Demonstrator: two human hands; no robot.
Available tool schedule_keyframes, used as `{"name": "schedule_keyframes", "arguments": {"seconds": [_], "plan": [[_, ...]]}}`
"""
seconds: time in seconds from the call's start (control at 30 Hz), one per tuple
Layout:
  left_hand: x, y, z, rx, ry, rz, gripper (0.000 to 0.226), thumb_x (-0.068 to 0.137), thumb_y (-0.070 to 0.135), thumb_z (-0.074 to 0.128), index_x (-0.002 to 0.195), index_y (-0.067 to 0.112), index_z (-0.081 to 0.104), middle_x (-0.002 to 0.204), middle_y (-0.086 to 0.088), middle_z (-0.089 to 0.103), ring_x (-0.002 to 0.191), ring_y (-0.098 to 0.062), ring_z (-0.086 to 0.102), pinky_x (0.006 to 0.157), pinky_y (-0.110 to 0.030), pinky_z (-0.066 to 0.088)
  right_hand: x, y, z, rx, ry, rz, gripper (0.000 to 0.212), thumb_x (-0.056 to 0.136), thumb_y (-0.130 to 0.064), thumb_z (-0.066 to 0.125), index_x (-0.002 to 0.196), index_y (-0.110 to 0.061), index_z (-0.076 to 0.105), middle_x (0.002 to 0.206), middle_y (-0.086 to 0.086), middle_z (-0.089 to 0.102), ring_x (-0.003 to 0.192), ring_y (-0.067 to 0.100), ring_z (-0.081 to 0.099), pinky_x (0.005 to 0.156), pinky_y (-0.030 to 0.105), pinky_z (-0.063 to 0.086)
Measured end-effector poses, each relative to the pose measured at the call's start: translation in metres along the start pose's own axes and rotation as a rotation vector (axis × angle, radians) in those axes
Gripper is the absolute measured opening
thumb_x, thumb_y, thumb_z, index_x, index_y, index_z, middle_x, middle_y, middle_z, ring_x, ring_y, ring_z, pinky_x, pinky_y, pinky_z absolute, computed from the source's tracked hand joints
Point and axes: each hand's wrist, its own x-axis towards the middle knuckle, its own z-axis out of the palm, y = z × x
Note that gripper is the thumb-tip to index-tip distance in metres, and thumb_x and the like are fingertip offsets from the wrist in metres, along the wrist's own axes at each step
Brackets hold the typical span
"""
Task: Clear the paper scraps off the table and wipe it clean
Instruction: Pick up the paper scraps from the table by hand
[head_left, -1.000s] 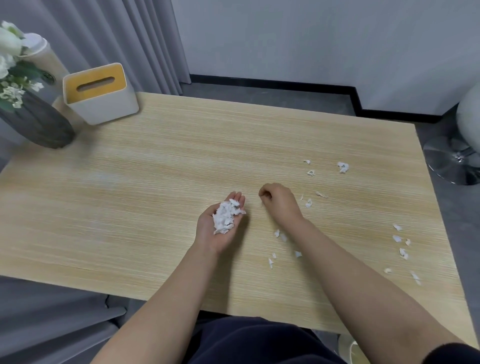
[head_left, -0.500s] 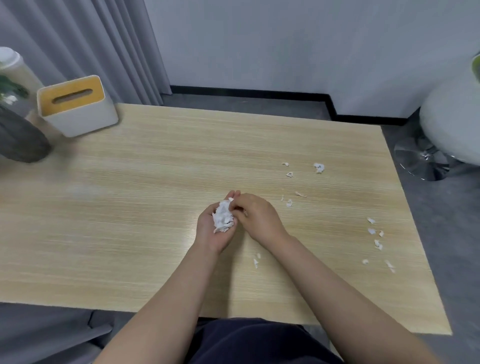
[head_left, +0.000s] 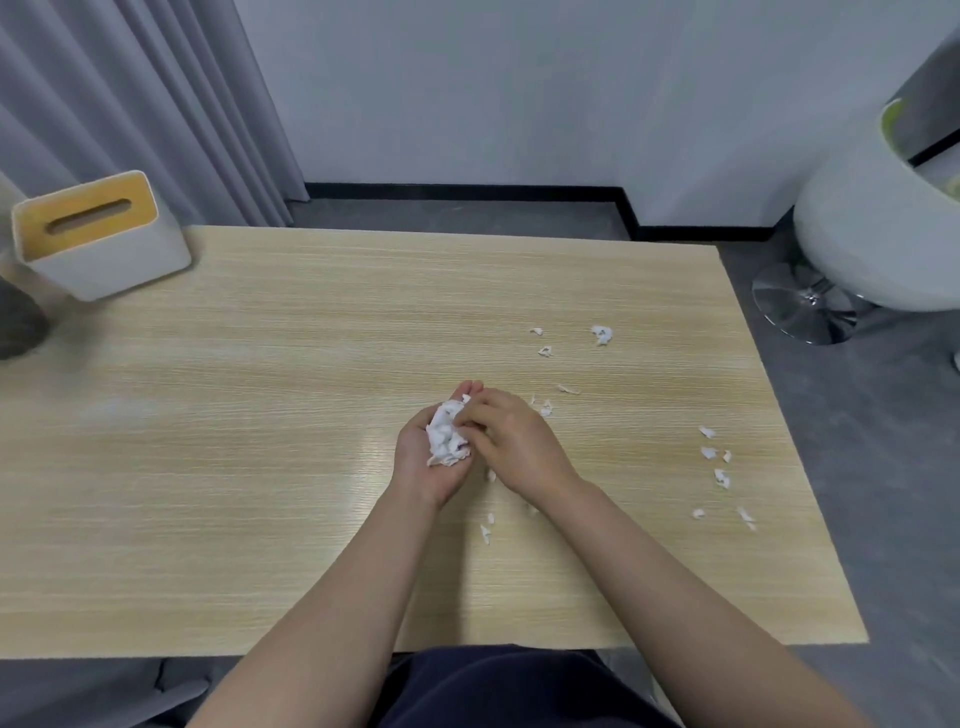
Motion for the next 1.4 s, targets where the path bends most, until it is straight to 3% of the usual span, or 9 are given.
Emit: {"name": "schedule_keyframes", "arguments": {"seconds": [0.03, 0.1, 0.2, 0.27, 0.43, 0.53, 0.77, 1.0, 1.4], "plan": [[0.005, -0.002, -0.001, 0.022, 0.014, 0.007, 0.080, 0.071, 0.008, 0.073, 0.140, -0.007, 0.033, 0.120, 0.037, 0.025, 0.029, -0.008, 0.049, 0.027, -0.014, 0.034, 0.000, 0.002, -0.004, 0.024, 0.028, 0.018, 0.015, 0.091, -0.012, 0.057, 0.097, -0.009, 0.071, 0.105, 0.003, 0.063, 0.101, 0.017, 0.055, 0.083, 0.029, 0.044], [0.013, -0.003, 0.002, 0.106, 0.095, 0.021, 0.056, 0.092, 0.020, 0.044, 0.144, 0.002, 0.032, 0.113, 0.014, 0.057, 0.031, -0.006, 0.048, 0.027, -0.014, 0.034, 0.000, 0.007, -0.012, 0.039, 0.084, 0.052, 0.017, 0.092, -0.014, 0.057, 0.101, -0.011, 0.071, 0.105, 0.000, 0.063, 0.102, 0.014, 0.055, 0.082, 0.025, 0.042], [0.015, -0.006, 0.014, 0.036, 0.077, -0.004, 0.052, 0.073, 0.010, 0.053, 0.124, 0.001, 0.052, 0.089, -0.016, 0.070, 0.060, -0.022, 0.068, 0.048, -0.023, 0.055, 0.004, 0.019, -0.027, 0.044, 0.145, 0.067, 0.019, 0.093, -0.017, 0.057, 0.105, -0.011, 0.070, 0.103, 0.001, 0.064, 0.097, 0.015, 0.056, 0.081, 0.029, 0.045], [0.015, -0.014, 0.023, -0.021, 0.068, -0.011, 0.050, 0.074, 0.009, 0.050, 0.123, -0.001, 0.052, 0.086, -0.015, 0.070, 0.072, -0.027, 0.071, 0.065, -0.030, 0.057, 0.007, 0.029, -0.035, 0.090, 0.192, 0.075, 0.017, 0.092, -0.019, 0.058, 0.103, -0.013, 0.070, 0.099, -0.001, 0.064, 0.090, 0.012, 0.057, 0.079, 0.027, 0.046], [0.030, -0.014, 0.043, 0.165, 0.147, 0.029, 0.040, 0.078, 0.018, 0.042, 0.102, 0.002, 0.070, 0.106, -0.011, 0.070, 0.093, -0.023, 0.069, 0.069, -0.024, 0.051, 0.020, 0.063, -0.057, 0.099, 0.336, 0.151, 0.017, 0.092, -0.020, 0.059, 0.103, -0.011, 0.068, 0.098, -0.005, 0.059, 0.079, 0.005, 0.053, 0.073, 0.013, 0.038], [0.036, -0.019, 0.049, 0.121, 0.170, 0.007, 0.037, 0.080, 0.010, 0.042, 0.103, -0.006, 0.065, 0.110, -0.017, 0.066, 0.109, -0.029, 0.059, 0.100, -0.037, 0.040, 0.031, 0.090, -0.067, 0.060, 0.353, 0.236, 0.020, 0.093, -0.021, 0.059, 0.106, -0.009, 0.067, 0.106, 0.002, 0.061, 0.081, 0.006, 0.053, 0.076, 0.016, 0.038], [0.044, -0.030, 0.053, 0.225, 0.269, 0.099, 0.028, 0.096, 0.005, 0.035, 0.097, 0.000, 0.063, 0.084, -0.011, 0.072, 0.087, -0.020, 0.068, 0.068, -0.026, 0.056, 0.066, 0.163, -0.084, -0.016, 0.344, 0.548, 0.026, 0.092, -0.020, 0.057, 0.114, -0.009, 0.063, 0.116, 0.011, 0.056, 0.090, 0.019, 0.056, 0.075, 0.023, 0.037], [0.048, -0.025, 0.047, 0.160, 0.260, 0.097, 0.043, 0.065, 0.006, 0.051, 0.106, -0.002, 0.063, 0.102, -0.015, 0.070, 0.081, -0.021, 0.071, 0.075, -0.030, 0.056, 0.101, 0.204, -0.080, -0.110, 0.205, 0.706, 0.036, 0.090, -0.028, 0.057, 0.119, -0.006, 0.053, 0.119, 0.015, 0.054, 0.104, 0.032, 0.055, 0.078, 0.033, 0.043], [0.053, -0.018, 0.045, 0.163, 0.317, 0.140, 0.027, 0.074, 0.001, 0.052, 0.098, -0.002, 0.065, 0.097, -0.013, 0.070, 0.080, -0.020, 0.069, 0.076, -0.028, 0.055, 0.120, 0.219, -0.075, -0.175, 0.255, 0.631, 0.018, 0.093, -0.014, 0.046, 0.094, -0.008, 0.063, 0.099, 0.015, 0.062, 0.085, 0.032, 0.059, 0.064, 0.028, 0.039]]}}
